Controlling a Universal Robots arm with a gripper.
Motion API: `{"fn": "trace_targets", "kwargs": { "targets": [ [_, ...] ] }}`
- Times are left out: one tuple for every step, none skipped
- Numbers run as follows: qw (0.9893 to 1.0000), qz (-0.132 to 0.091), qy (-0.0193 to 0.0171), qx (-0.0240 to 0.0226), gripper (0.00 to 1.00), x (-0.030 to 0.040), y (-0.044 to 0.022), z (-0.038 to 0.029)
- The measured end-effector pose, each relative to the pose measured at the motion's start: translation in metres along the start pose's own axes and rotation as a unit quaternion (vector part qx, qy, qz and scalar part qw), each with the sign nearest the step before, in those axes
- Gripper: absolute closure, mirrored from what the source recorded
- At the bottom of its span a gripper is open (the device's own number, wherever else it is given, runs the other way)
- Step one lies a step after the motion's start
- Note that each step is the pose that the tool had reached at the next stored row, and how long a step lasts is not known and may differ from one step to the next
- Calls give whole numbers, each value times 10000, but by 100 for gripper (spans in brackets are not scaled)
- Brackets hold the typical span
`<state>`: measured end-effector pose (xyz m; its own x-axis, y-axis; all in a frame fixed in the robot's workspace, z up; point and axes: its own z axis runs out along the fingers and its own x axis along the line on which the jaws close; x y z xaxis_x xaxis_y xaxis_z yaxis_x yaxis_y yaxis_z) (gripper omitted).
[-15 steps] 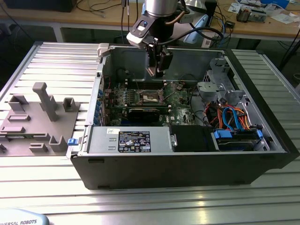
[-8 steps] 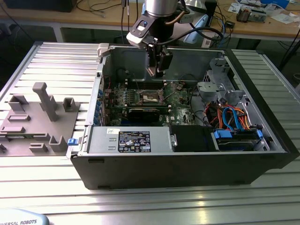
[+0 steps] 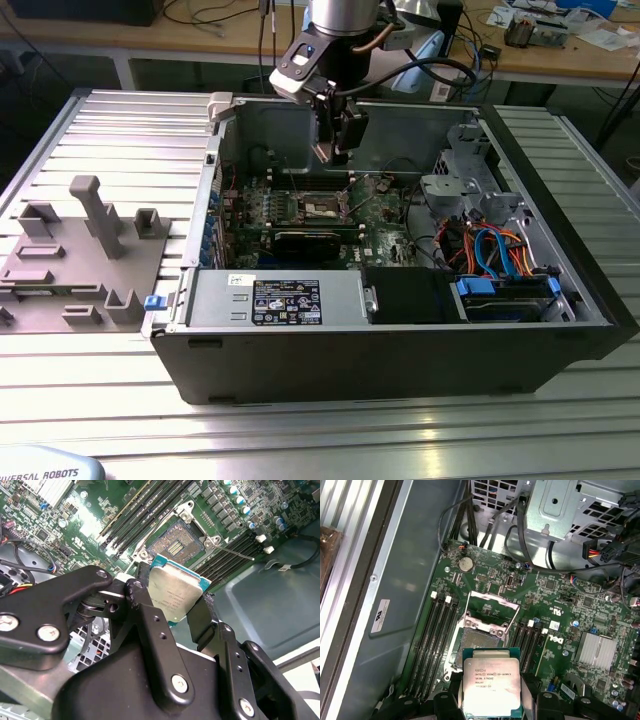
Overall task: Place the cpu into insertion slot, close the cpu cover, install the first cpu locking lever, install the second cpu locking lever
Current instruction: 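Place the cpu into insertion slot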
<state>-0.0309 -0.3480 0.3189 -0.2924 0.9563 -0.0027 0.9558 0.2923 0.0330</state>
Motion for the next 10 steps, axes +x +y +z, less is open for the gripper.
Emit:
{"fn": "trace_targets", "kwargs": {
  "targets": [
    [10000, 4, 0, 0, 46, 0, 0, 0],
    [10000, 7, 0, 0, 46, 0, 0, 0],
    [10000, 10, 0, 0, 46, 0, 0, 0],
    [10000, 13, 0, 0, 46, 0, 0, 0],
    [10000, 19, 0, 0, 46, 0, 0, 1],
    [10000, 25, -1, 0, 46, 0, 0, 1],
    [10000, 27, -1, 0, 46, 0, 0, 1],
    [10000, 32, -1, 0, 46, 0, 0, 1],
    [10000, 35, -1, 0, 46, 0, 0, 1],
    [10000, 39, -1, 0, 46, 0, 0, 1]
  ]
}}
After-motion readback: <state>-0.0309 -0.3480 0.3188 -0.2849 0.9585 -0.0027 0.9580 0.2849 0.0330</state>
